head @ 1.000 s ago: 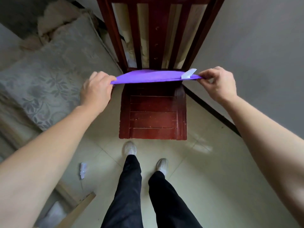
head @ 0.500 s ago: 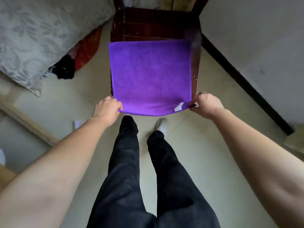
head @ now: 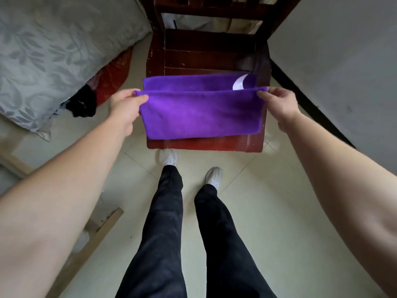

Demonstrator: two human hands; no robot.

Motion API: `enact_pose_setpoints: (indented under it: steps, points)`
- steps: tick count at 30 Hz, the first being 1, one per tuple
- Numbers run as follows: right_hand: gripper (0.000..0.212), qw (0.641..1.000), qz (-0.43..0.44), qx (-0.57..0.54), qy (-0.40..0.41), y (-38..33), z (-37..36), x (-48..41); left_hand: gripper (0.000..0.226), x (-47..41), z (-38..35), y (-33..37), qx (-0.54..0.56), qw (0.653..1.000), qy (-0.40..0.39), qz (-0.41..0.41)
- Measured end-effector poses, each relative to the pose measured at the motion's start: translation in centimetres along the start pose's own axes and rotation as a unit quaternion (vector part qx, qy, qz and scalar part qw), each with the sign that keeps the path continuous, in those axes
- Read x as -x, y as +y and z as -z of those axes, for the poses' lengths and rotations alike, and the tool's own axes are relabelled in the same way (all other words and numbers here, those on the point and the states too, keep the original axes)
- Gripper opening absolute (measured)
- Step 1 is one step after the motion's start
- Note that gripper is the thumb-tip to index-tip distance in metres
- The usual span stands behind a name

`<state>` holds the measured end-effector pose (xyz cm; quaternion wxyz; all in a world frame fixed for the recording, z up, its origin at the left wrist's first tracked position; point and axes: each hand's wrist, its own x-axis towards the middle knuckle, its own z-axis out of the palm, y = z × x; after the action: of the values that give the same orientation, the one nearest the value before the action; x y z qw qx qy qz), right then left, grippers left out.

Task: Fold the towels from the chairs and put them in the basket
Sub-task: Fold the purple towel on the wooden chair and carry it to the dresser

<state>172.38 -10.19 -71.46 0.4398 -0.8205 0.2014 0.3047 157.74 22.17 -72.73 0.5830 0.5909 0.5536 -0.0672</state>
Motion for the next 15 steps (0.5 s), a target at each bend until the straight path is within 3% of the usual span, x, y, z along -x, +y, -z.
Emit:
enact_pose_setpoints:
  steps: [2,4,10,15]
  points:
    - [0.007,1.000,0.002,-0.017,0.002,-0.6,-1.1,-1.9,0.011,-2.2,-0.9,0.8,0.002,1.000,0.006,0.000]
    - [0.003,1.000,0.004,-0.004,0.018,-0.9,-2.0,-3.9,0.016,-4.4,-1.8,1.2,0.006,1.000,0.015,0.002]
    - [0.019,0.997,0.013,0.066,0.042,-0.6,-3.0,-8.3,0.022,-8.5,-3.5,1.7,0.002,0.999,0.036,-0.007]
    - [0.027,0.987,0.043,0.132,0.082,-0.5,-4.0,-9.1,0.036,-9.7,-4.0,0.9,-0.103,0.988,0.096,-0.059]
